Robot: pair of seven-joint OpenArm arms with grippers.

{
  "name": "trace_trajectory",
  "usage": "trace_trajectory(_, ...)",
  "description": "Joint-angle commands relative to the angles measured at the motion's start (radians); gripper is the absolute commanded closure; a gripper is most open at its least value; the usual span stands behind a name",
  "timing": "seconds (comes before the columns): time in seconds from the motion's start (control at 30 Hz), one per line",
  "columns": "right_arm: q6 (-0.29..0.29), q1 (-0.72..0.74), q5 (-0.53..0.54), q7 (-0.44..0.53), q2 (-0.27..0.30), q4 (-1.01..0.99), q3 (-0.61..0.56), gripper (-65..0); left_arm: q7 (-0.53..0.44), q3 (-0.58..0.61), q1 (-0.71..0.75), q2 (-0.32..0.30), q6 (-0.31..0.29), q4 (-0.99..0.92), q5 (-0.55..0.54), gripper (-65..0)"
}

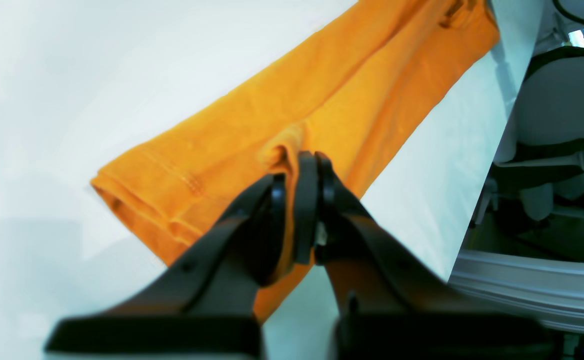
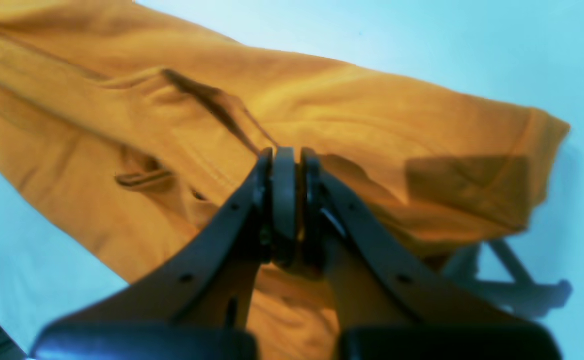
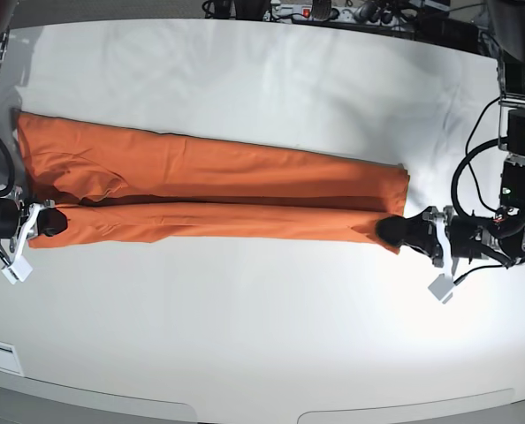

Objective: Fold the T-shirt properly
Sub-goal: 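Lower the folded hem onto the shirt and open both grippers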

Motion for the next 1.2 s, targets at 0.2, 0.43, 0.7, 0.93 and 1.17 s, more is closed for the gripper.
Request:
trace_trajectory(0.2, 0.005, 0.027, 0.011, 0.008, 0.026, 0.014, 0.010, 0.0, 0.004, -0.008, -0.023, -0.017, -0.009, 0.014, -0.024, -11.0)
trace_trajectory(0.43, 0.005, 0.024, 0.021, 0.007, 0.026, 0.013, 0.010, 0.0, -0.012, -0.008, 0.028, -0.017, 0.029, 0.014, -0.001, -35.6)
trace_trajectory(0.7, 0.005, 0.024, 0.016, 0.006, 0.026, 0.013, 0.010, -22.9, -0.060, -0.008, 0.049, -0.022, 0.100, 0.014, 0.061, -35.6)
trace_trajectory(0.93, 0.005, 0.024, -0.081, 0.007, 0.026, 0.004, 0.010, -25.3, -0.056, -0.008, 0.043, -0.032, 0.099, 0.014, 0.055, -35.6)
trace_trajectory(1.17, 0.005, 0.048, -0.034, 0.003, 0.036, 0.013, 0.010, -25.3, -0.057, -0.008, 0.040, -0.047, 0.098, 0.014, 0.008, -35.6)
